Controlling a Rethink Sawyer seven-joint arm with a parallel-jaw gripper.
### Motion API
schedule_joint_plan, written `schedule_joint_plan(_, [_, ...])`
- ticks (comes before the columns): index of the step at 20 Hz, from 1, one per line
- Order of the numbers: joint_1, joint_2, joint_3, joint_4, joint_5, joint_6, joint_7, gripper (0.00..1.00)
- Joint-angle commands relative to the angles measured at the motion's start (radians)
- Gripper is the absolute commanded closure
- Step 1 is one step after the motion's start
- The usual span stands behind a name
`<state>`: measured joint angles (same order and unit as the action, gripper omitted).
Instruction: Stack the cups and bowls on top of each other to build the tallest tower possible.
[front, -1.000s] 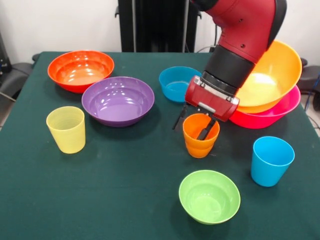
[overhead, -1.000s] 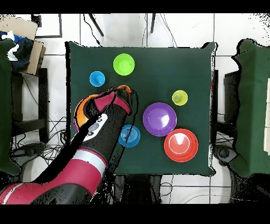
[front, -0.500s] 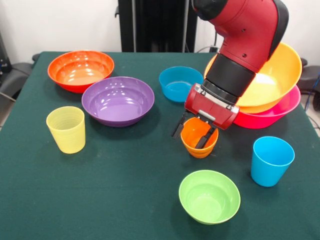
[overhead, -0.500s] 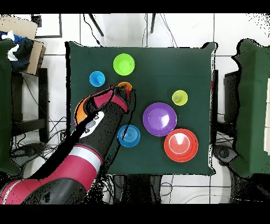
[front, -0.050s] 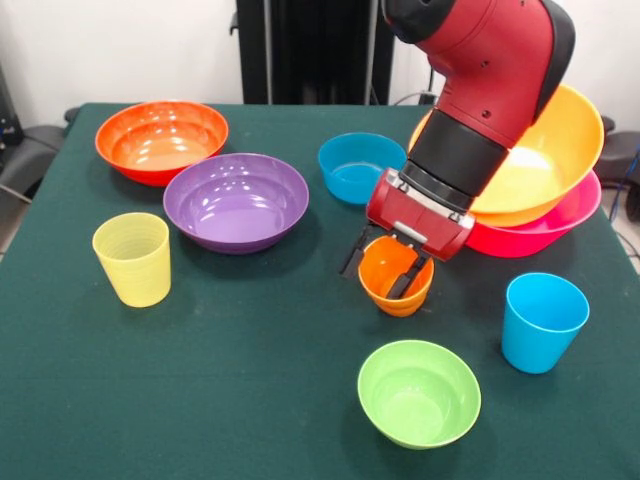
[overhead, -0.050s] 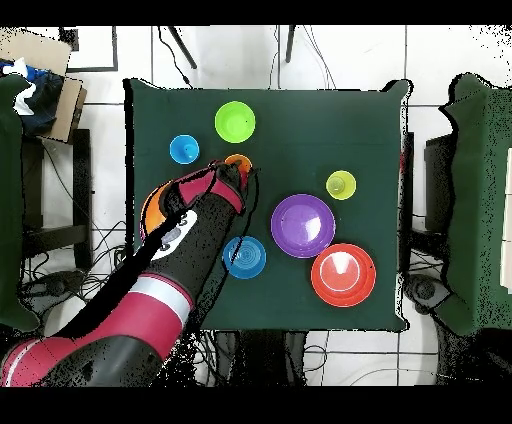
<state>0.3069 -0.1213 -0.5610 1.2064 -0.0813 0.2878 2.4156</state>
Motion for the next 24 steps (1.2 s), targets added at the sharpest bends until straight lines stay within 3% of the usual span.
schedule_joint_plan(1, [0.018, 0.021, 0.074, -0.016, 0.040, -0.062, 0.142, 0.00])
schedule_joint_plan(11, [0.031, -0.068, 0.126, 0.081, 0.055, -0.016, 0.121, 0.00])
schedule_joint_plan(24, [0.032, -0.078, 0.134, 0.107, 0.056, -0.029, 0.119, 0.00])
